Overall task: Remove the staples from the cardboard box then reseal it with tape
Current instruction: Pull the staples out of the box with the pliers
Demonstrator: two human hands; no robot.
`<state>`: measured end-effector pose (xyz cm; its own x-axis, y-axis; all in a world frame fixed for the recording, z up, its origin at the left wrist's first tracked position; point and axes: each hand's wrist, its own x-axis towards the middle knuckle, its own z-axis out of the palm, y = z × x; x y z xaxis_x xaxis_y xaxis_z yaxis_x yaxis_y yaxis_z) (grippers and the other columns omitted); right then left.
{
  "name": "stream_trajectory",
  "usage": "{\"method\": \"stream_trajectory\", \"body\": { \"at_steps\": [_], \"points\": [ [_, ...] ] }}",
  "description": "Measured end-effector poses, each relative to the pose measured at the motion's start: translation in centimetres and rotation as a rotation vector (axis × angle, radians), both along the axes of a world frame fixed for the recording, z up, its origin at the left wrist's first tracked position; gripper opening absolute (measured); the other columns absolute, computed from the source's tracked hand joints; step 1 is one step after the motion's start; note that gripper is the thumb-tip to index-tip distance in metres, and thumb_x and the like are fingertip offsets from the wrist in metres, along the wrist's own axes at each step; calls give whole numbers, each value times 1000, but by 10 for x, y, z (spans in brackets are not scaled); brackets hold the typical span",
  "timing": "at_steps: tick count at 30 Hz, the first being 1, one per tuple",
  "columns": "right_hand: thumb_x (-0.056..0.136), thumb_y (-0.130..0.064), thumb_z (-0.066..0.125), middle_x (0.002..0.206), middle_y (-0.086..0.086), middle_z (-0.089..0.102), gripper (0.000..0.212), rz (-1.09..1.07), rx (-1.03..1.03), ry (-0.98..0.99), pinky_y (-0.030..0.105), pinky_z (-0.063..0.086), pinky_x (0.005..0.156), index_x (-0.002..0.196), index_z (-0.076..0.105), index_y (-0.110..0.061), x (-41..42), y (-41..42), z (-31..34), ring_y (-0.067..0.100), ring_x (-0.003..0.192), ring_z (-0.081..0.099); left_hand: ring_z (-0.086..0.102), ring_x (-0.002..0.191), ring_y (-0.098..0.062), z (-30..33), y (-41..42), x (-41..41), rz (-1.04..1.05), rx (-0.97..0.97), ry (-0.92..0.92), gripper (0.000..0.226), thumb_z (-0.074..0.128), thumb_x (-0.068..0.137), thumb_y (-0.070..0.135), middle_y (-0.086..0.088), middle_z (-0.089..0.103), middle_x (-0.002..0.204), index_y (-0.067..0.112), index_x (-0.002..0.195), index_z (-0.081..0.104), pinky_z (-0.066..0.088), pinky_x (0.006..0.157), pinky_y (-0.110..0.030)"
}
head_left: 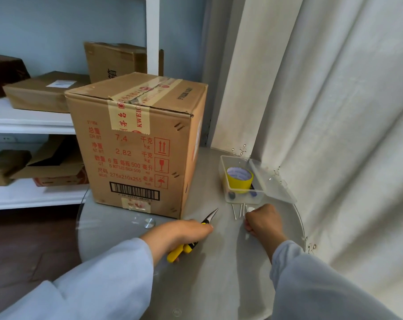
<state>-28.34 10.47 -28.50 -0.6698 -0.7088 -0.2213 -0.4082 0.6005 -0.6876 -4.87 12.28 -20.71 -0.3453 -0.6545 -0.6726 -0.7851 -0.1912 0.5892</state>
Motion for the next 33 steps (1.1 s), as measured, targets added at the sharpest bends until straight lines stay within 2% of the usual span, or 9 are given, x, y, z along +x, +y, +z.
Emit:
{"method": "stream_trajectory", "body": {
  "at_steps": [3, 7, 13, 18, 21, 23, 28, 30, 33],
  "points": [
    [51, -21, 49, 55, 9, 67, 27, 4, -58, -27, 42, 61, 65, 62, 69, -5, 12, 6, 15, 31, 60, 68, 43, 75, -22, 0, -1, 0, 12, 22, 8, 50, 33, 95, 52, -6, 42, 81, 12, 124, 41, 46, 76, -37],
    [61, -13, 51, 55, 13, 66, 19, 18, -101, -71, 49, 59, 70, 55, 67, -6, 16, 4, 17, 35, 64, 68, 41, 74, -21, 0, 0, -1, 29, 16, 10, 44, 32, 95, 50, -5, 41, 79, 13, 117, 42, 47, 77, -37],
    [75, -3, 53, 72, 23, 68, 16, 8, -80, -75, 52, 58, 75, 63, 54, -13, 25, 13, 33, 38, 71, 69, 44, 72, -20, 4, 5, -3, 9, -27, -23, 48, 32, 95, 52, -5, 44, 81, 11, 119, 41, 47, 76, -36],
    [78, 1, 52, 72, 21, 64, 21, 30, -69, -116, 49, 57, 76, 63, 58, -13, 25, 14, 34, 33, 65, 62, 48, 79, -22, 7, 10, -5, 14, -76, -25, 59, 31, 95, 55, -5, 45, 83, 8, 131, 38, 47, 77, -35],
    [75, 0, 53, 76, 22, 65, 15, 57, -80, -110, 45, 55, 74, 78, 67, -6, 23, 8, 29, 35, 69, 61, 48, 85, -24, 5, 11, -5, 36, -79, -19, 59, 31, 95, 55, -5, 45, 84, 9, 132, 38, 46, 77, -36],
    [76, -4, 55, 81, 16, 63, 25, 81, -55, -91, 40, 51, 73, 97, 69, -7, 22, 5, 24, 31, 72, 58, 48, 82, -23, 2, 10, -4, 52, -76, -19, 61, 32, 95, 56, -5, 45, 84, 9, 133, 37, 46, 76, -35],
    [85, -13, 58, 107, 13, 65, 27, 113, -62, 41, 40, 53, 89, 111, 67, -13, 35, 17, 34, 33, 97, 65, 49, 85, -25, -2, 9, -5, 79, -97, -7, 60, 32, 95, 55, -5, 45, 84, 8, 132, 36, 45, 75, -34],
    [89, -19, 58, 96, 12, 68, 17, 151, -119, 61, 32, 53, 79, 98, 71, -12, 45, 22, 45, 30, 87, 65, 47, 84, -25, -3, 6, -6, 91, -83, 4, 56, 31, 95, 54, -5, 44, 83, 10, 128, 39, 44, 75, -34],
    [93, -29, 58, 74, 10, 63, 26, 269, -106, -262, 21, 47, 48, 84, 67, -7, 71, 32, 65, 16, 55, 57, 43, 75, -21, -2, 2, -8, 115, -19, 23, 50, 32, 94, 56, -5, 42, 82, 15, 119, 43, 43, 76, -35]
  ]
}}
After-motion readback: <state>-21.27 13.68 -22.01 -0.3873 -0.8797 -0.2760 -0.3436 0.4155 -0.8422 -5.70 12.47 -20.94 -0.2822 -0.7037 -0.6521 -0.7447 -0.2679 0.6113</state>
